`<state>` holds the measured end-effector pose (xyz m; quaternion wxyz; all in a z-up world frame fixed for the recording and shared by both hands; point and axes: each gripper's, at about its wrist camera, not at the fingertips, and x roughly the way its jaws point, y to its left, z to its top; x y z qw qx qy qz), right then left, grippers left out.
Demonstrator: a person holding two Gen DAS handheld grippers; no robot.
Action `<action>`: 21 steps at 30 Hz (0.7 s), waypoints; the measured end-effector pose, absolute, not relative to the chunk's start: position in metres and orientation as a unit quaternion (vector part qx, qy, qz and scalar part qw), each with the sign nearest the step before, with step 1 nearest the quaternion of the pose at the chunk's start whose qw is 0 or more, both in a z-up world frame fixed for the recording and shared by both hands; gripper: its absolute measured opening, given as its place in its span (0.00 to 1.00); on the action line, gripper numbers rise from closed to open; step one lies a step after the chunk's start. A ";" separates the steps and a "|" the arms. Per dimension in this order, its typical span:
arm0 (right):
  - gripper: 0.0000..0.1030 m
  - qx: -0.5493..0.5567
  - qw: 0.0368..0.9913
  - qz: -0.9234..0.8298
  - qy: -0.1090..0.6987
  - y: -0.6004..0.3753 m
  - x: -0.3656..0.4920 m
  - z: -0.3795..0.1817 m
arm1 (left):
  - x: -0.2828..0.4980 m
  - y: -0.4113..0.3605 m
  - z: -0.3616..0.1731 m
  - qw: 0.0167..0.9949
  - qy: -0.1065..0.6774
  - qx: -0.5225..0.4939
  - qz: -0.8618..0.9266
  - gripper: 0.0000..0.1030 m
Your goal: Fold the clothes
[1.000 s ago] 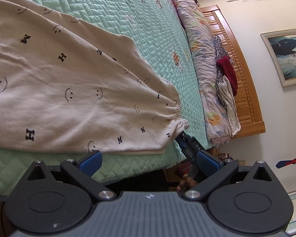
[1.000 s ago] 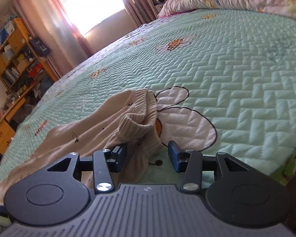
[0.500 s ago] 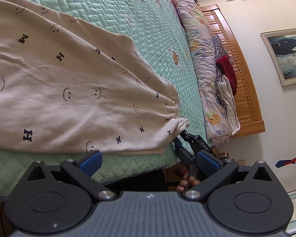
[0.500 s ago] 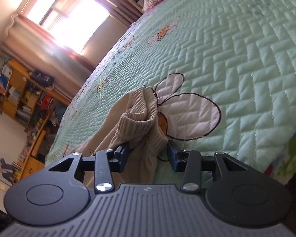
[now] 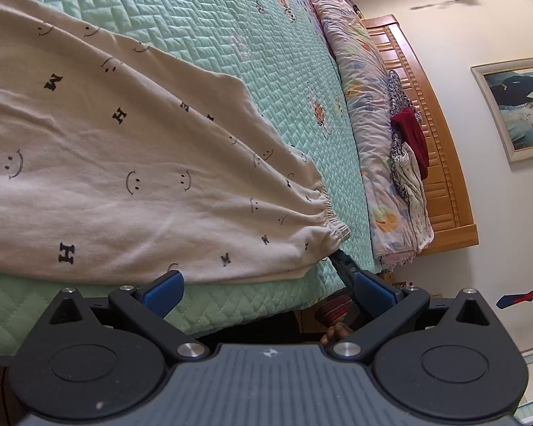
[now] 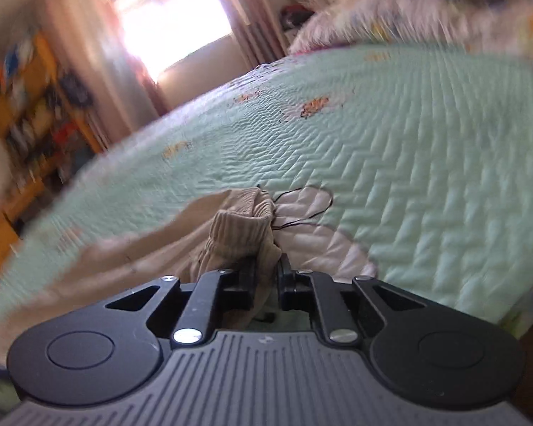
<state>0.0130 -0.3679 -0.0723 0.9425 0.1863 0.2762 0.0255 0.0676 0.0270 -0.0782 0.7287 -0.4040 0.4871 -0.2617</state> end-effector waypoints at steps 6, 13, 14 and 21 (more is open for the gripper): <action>0.12 0.238 0.929 0.032 0.283 -0.385 0.014 -0.089 | 0.067 0.028 -0.075 0.730 0.485 -0.402 -0.266 0.99; 0.16 0.355 0.887 0.080 0.283 -0.416 0.010 -0.104 | 0.065 0.038 -0.075 0.731 0.472 -0.416 -0.265 0.99; 0.19 0.358 0.885 0.083 0.285 -0.418 0.009 -0.103 | 0.065 0.038 -0.076 0.731 0.472 -0.416 -0.266 0.99; 0.28 0.310 0.909 0.001 0.278 -0.420 -0.013 -0.074 | 0.063 0.042 -0.077 0.737 0.467 -0.411 -0.265 0.99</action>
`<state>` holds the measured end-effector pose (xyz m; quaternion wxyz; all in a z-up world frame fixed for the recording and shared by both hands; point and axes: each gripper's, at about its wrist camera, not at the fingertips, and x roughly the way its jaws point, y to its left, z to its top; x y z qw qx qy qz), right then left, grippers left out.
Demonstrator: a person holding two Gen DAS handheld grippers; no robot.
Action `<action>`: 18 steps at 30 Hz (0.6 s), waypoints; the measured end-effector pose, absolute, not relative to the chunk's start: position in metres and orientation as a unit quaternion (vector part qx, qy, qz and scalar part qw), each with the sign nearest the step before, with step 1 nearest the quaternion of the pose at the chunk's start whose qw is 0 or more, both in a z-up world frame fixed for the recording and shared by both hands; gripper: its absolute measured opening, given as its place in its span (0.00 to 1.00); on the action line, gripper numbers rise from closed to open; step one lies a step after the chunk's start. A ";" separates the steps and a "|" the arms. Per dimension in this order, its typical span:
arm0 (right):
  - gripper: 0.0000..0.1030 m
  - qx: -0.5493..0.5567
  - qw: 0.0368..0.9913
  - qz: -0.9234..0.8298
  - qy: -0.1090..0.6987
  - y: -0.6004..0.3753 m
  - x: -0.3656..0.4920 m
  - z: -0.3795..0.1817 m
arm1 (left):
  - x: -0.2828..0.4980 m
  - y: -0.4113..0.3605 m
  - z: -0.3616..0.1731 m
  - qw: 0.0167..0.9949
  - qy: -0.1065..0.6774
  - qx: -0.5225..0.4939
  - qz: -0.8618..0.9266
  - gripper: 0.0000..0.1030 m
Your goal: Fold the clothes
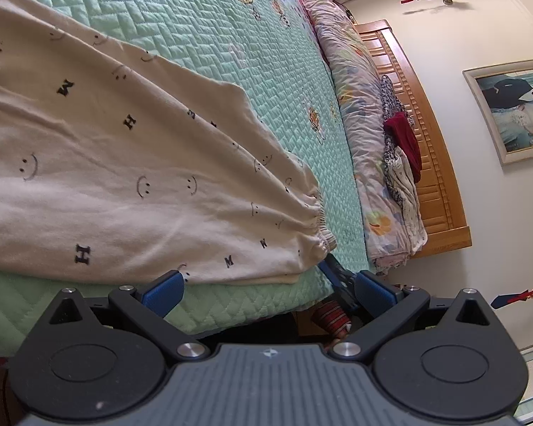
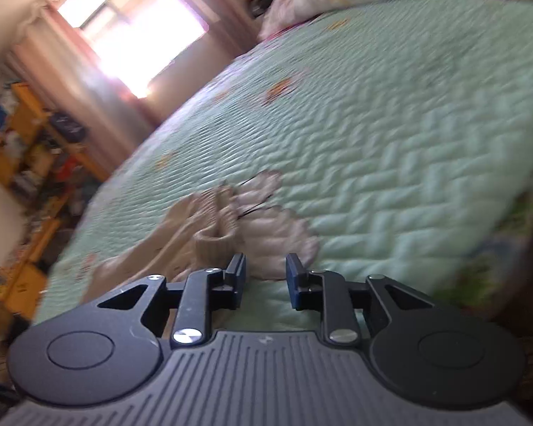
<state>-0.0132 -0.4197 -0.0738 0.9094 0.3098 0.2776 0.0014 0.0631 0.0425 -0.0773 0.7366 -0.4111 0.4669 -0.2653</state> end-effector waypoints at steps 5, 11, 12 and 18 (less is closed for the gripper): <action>0.30 0.262 0.936 0.075 0.221 -0.384 -0.020 -0.034 | 0.066 0.055 -0.076 0.769 0.451 -0.386 -0.236 0.99; 0.36 0.355 0.877 0.136 0.294 -0.370 0.020 -0.077 | 0.062 0.067 -0.088 0.782 0.467 -0.355 -0.211 0.99; 0.26 0.376 0.865 0.111 0.312 -0.379 0.021 -0.093 | 0.061 0.069 -0.090 0.781 0.468 -0.356 -0.211 0.99; 0.08 0.459 0.832 0.083 0.299 -0.414 0.000 -0.114 | 0.061 0.069 -0.091 0.788 0.473 -0.334 -0.212 0.99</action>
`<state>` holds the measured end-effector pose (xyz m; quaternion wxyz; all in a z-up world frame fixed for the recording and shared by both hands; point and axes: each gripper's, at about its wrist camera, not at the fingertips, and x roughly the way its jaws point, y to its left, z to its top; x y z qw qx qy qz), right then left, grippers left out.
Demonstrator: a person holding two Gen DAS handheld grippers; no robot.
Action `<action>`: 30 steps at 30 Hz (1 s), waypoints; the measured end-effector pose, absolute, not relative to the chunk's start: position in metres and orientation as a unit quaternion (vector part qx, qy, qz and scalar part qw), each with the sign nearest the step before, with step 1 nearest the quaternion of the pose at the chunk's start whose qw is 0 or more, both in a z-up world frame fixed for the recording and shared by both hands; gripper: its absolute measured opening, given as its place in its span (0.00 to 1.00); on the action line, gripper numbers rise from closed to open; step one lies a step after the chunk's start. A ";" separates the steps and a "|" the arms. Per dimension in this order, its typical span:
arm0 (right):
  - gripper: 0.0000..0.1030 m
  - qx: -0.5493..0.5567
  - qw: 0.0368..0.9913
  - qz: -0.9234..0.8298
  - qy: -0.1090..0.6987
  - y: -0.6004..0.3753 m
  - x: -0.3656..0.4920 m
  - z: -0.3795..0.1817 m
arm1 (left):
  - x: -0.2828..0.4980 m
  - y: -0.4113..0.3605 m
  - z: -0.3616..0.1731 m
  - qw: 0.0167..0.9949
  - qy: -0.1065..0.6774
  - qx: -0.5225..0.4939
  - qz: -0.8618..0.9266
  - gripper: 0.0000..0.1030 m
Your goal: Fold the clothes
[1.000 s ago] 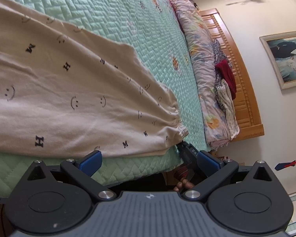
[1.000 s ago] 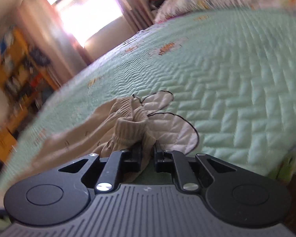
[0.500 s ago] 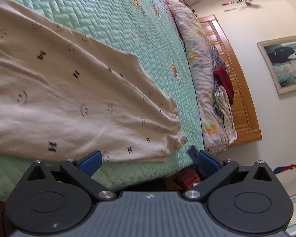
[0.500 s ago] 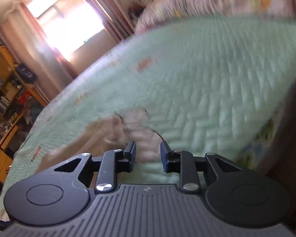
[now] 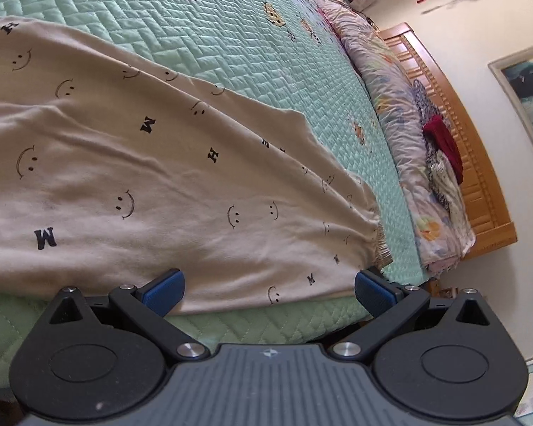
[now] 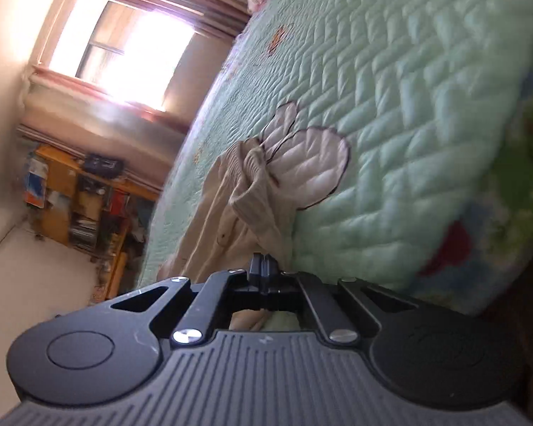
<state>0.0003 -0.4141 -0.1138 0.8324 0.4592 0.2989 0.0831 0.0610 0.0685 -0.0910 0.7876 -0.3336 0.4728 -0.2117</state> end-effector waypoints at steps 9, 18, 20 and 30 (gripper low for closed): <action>0.56 0.254 0.904 0.149 0.310 -0.335 0.016 -0.057 | 0.055 0.039 -0.081 0.818 0.484 -0.244 -0.190 0.99; 0.55 0.262 0.896 0.121 0.338 -0.336 0.008 -0.059 | 0.051 0.021 -0.077 0.835 0.489 -0.173 -0.183 0.99; 0.55 0.243 0.907 0.137 0.315 -0.323 0.007 -0.046 | 0.050 0.020 -0.077 0.836 0.489 -0.167 -0.183 0.99; 0.62 0.178 0.899 0.194 0.349 -0.270 0.004 -0.073 | 0.050 0.012 -0.076 0.838 0.493 -0.146 -0.181 0.99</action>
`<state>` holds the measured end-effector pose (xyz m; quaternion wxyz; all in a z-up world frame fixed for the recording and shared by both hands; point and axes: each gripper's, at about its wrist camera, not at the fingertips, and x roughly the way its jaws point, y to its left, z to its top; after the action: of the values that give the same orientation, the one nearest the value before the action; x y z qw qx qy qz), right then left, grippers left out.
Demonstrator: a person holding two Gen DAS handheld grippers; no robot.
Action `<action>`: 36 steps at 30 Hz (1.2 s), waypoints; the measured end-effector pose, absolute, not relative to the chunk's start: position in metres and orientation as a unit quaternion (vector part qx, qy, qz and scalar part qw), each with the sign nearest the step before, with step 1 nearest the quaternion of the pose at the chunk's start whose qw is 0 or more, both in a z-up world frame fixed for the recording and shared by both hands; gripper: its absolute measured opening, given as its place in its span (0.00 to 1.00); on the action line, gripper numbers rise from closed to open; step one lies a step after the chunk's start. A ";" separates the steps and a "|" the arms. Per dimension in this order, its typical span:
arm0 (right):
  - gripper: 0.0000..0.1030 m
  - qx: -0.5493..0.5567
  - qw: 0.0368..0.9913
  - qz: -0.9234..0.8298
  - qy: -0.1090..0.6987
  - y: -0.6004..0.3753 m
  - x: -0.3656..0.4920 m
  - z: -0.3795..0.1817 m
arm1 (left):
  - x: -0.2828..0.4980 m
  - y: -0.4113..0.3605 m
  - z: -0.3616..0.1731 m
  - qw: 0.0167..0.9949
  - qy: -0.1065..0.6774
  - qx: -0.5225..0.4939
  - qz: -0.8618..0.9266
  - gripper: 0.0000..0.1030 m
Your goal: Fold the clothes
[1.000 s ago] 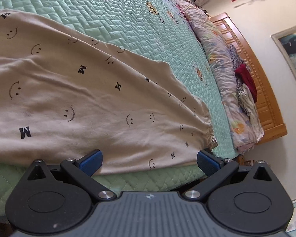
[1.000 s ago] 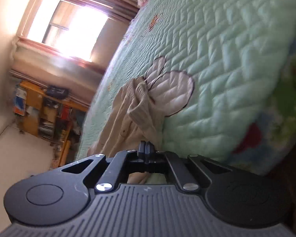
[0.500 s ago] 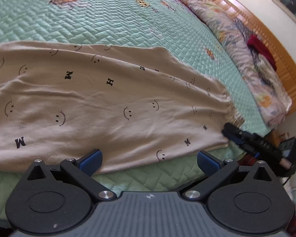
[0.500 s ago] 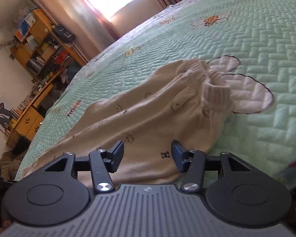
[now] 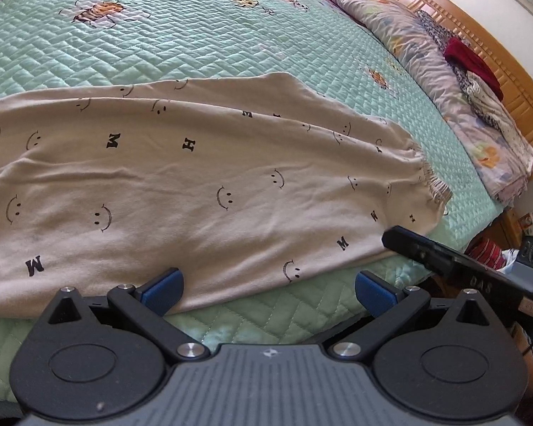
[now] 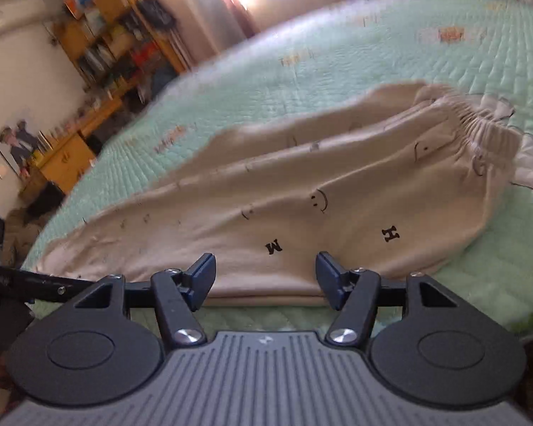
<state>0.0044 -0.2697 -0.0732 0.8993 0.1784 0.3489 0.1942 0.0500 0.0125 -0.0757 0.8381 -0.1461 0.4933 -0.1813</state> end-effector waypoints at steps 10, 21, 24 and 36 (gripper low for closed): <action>0.63 0.167 0.910 0.228 0.305 -0.248 0.007 -0.032 | 0.051 0.012 -0.076 0.837 0.496 -0.144 -0.181 0.99; 0.76 0.080 0.914 0.250 0.310 -0.205 0.001 -0.081 | 0.056 0.027 -0.072 0.825 0.495 -0.201 -0.185 0.99; 0.78 0.093 0.910 0.258 0.309 -0.209 0.002 -0.082 | 0.050 0.042 -0.057 0.834 0.458 -0.233 -0.202 0.99; 0.78 0.124 0.906 0.267 0.305 -0.219 0.002 -0.083 | 0.047 0.122 -0.083 0.816 0.435 -0.357 -0.132 0.98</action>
<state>0.0018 -0.2186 -0.0827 0.9056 0.1238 0.3051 0.2674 0.0474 0.1221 -0.0834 0.8160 -0.3569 0.4350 -0.1323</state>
